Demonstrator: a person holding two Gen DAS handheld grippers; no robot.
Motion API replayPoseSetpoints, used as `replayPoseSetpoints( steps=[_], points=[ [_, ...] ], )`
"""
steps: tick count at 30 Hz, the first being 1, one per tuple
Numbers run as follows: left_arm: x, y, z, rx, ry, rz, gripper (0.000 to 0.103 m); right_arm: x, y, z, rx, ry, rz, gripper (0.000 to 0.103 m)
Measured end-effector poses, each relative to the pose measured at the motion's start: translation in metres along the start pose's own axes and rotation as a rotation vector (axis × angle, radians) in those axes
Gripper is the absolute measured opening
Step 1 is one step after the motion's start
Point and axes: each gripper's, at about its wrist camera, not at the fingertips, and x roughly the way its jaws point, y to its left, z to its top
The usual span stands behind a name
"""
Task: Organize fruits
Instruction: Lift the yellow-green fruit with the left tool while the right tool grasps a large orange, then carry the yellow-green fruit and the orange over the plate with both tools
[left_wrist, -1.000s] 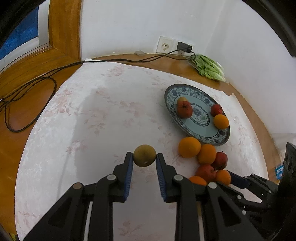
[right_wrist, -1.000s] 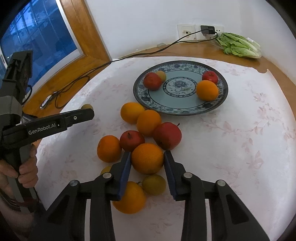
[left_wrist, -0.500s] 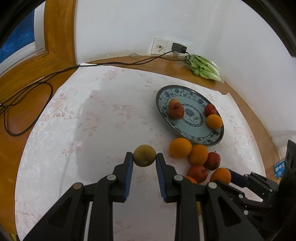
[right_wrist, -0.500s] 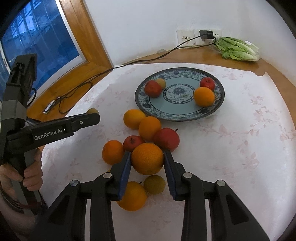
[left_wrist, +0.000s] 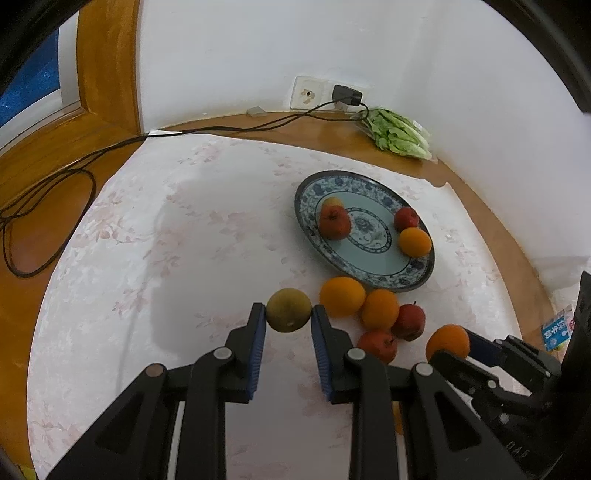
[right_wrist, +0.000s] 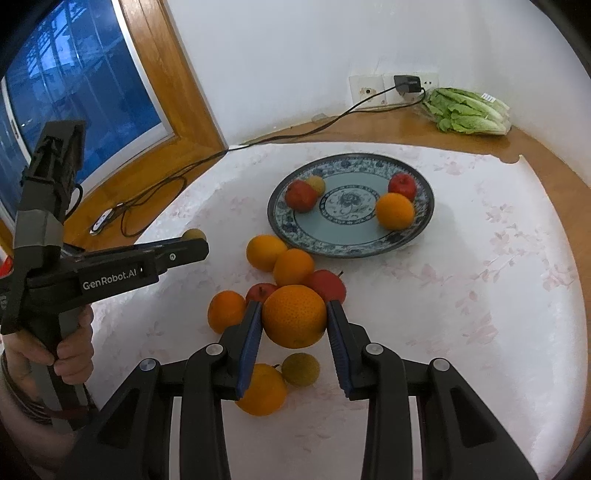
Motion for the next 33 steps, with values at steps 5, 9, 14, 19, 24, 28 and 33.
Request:
replayPoseSetpoints(
  steps=[5, 9, 14, 19, 24, 28, 33],
  points=[
    [0.0, -0.007, 0.005, 0.009, -0.008, -0.015, 0.026, -0.005, -0.007, 0.005, 0.012, -0.012, -0.015, 0.036],
    [0.004, -0.016, 0.009, 0.026, -0.006, -0.03, 0.026, -0.008, -0.012, 0.009, 0.012, -0.02, -0.034, 0.036],
    [0.01, -0.029, 0.016, 0.058, -0.012, -0.054, 0.026, -0.008, -0.017, 0.015, 0.011, -0.03, -0.048, 0.036],
    [0.018, -0.04, 0.023, 0.079, -0.005, -0.062, 0.026, -0.005, -0.023, 0.024, 0.005, -0.042, -0.067, 0.036],
    [0.029, -0.048, 0.028, 0.1, -0.004, -0.068, 0.026, 0.005, -0.028, 0.033, 0.009, -0.037, -0.073, 0.036],
    [0.039, -0.048, 0.031, 0.107, 0.003, -0.074, 0.026, 0.012, -0.033, 0.038, 0.014, -0.04, -0.08, 0.036],
    [0.051, -0.05, 0.037, 0.121, 0.006, -0.073, 0.026, 0.022, -0.04, 0.044, 0.022, -0.03, -0.087, 0.036]
  ],
)
